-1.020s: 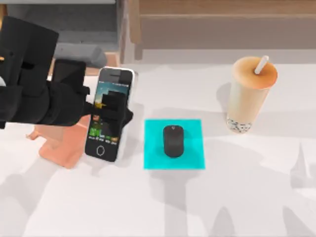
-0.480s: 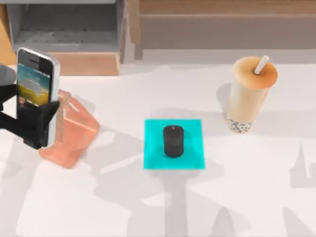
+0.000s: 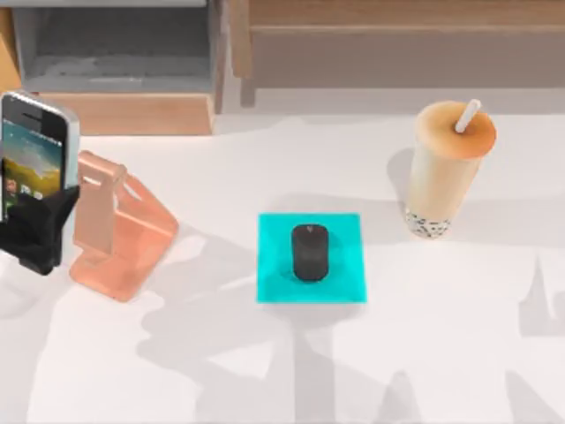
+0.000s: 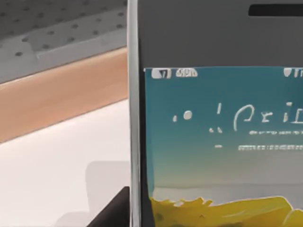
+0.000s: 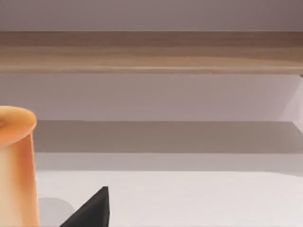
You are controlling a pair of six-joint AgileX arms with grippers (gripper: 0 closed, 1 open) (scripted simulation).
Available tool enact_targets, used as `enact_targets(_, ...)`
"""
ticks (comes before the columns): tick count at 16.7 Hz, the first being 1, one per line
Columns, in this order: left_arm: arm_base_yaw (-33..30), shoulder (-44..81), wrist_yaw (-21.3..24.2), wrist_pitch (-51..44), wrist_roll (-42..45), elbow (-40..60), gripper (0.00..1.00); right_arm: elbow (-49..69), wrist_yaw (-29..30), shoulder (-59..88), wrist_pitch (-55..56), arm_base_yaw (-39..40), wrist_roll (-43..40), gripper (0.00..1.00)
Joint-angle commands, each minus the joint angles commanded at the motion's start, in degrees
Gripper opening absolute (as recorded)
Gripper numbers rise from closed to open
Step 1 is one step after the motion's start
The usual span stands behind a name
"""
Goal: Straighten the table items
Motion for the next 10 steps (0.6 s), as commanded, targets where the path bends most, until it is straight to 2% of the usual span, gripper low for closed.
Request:
enact_targets(2,0.8,-0.6,-0.5,0.2,0.4,0.5,0.00,0.0,0.0,0.0,0.0,0.0,0.0,1.00)
enact_targets(7,6.5,-2.1,-5.7,3.9,3.0,3.4,0.00,0.0,0.0,0.0,0.0,0.0,0.0,1.00)
enact_targets(10,5.4,1.8,-7.3,8.5,3.1,3.6,0.00,0.0,0.0,0.0,0.0,0.0,0.0,1.00)
